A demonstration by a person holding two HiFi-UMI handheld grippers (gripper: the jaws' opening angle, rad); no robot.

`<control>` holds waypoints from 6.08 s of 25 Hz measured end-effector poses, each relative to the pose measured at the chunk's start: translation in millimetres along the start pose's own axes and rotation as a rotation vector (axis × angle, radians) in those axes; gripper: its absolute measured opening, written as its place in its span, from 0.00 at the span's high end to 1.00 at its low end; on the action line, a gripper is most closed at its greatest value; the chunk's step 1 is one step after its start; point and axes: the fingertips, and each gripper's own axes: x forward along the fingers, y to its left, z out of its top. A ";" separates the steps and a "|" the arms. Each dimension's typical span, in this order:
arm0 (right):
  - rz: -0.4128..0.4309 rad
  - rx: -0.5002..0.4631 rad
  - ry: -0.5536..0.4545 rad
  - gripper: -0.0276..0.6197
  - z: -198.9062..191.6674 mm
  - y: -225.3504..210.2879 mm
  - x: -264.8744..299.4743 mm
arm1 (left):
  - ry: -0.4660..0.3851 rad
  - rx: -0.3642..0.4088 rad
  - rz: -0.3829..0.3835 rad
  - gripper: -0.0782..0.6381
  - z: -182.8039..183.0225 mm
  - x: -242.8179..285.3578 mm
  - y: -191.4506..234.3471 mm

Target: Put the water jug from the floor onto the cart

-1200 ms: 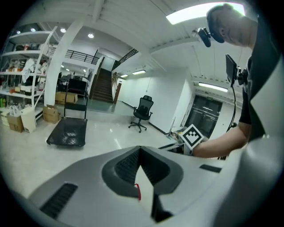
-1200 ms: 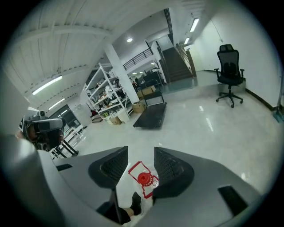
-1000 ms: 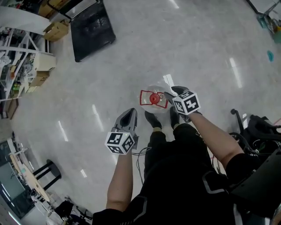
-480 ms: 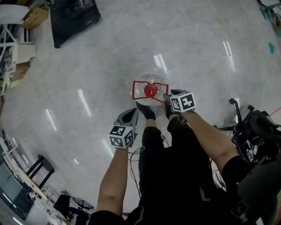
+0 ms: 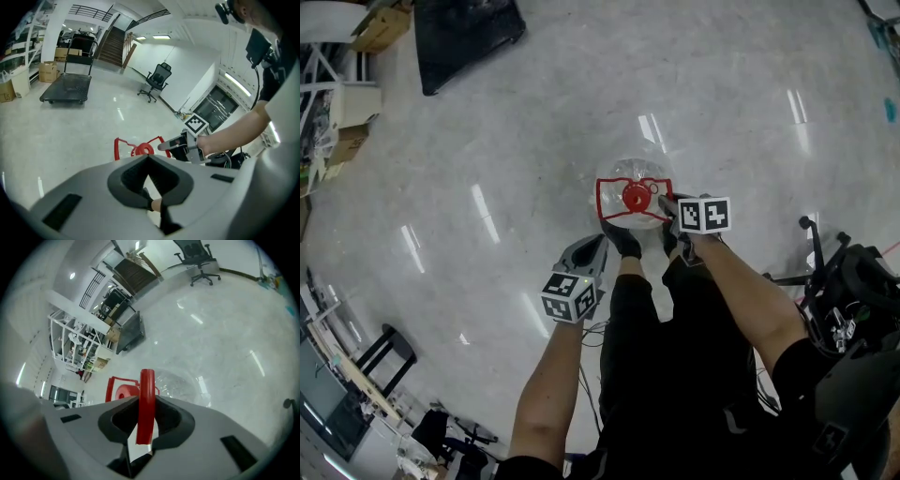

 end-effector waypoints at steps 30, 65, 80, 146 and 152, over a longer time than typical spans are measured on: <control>0.085 -0.014 -0.335 0.83 279.3 245.7 -169.1 | -0.591 0.112 0.061 0.90 308.8 -253.4 103.3; 0.254 -0.270 -0.195 0.83 754.5 566.5 88.6 | -0.800 0.077 0.261 0.90 695.7 -287.5 425.7; 0.291 -0.267 -0.051 0.83 887.1 680.2 273.8 | -0.713 -0.053 0.355 0.90 794.3 -284.7 581.5; 0.153 -0.864 -0.645 0.95 840.4 661.9 -22.0 | -0.830 0.263 0.016 0.90 828.5 -319.8 455.4; 0.181 -0.839 -0.695 0.95 796.1 607.5 -71.3 | -0.832 0.336 0.033 0.90 818.0 -303.7 376.1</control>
